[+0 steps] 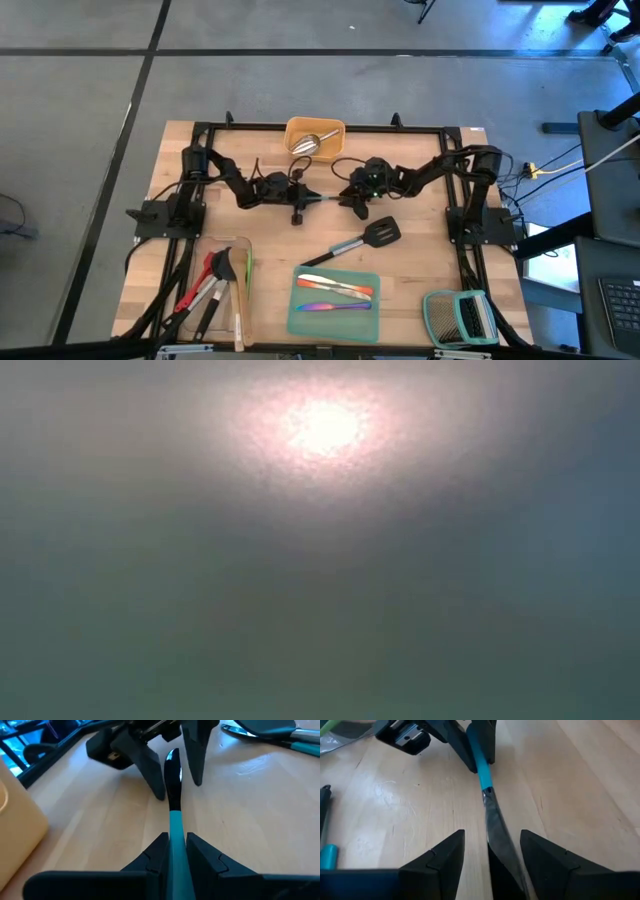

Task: Pick & Place Kitchen Items
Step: Put the blue table knife into the green bin

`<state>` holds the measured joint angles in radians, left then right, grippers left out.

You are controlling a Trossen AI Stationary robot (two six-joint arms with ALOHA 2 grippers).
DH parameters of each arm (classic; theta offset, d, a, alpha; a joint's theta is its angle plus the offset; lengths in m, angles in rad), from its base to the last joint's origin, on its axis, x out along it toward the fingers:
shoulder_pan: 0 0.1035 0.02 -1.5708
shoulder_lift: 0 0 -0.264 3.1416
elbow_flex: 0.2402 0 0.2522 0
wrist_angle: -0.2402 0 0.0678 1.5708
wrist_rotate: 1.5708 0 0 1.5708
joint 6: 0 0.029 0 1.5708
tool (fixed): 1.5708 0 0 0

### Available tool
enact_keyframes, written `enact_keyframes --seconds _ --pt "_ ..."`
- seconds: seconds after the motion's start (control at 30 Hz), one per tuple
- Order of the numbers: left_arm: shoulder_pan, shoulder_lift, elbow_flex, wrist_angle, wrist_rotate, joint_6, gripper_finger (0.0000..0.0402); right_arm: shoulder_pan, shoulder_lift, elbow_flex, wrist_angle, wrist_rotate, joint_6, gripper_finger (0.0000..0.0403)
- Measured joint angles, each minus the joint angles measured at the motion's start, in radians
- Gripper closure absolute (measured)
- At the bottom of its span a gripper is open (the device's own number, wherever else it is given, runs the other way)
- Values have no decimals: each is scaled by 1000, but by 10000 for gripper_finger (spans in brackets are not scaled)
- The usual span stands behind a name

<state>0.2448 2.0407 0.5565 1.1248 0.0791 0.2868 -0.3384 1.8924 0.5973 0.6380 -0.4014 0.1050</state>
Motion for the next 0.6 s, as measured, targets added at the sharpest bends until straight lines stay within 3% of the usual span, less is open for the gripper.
enact_keyframes --seconds 0.17,0.27,0.5,0.6 --pt "-5 0 11 0 -3 9 350 1 -1 50 -106 -65 2 209" --pt "-4 -1 11 -8 -7 15 350 6 0 58 -122 -93 19 231" --pt "-11 -3 12 -33 -11 33 356 6 1 58 -126 -106 33 371" --pt "-18 -4 11 -29 -43 28 364 6 1 63 -132 -104 37 395"
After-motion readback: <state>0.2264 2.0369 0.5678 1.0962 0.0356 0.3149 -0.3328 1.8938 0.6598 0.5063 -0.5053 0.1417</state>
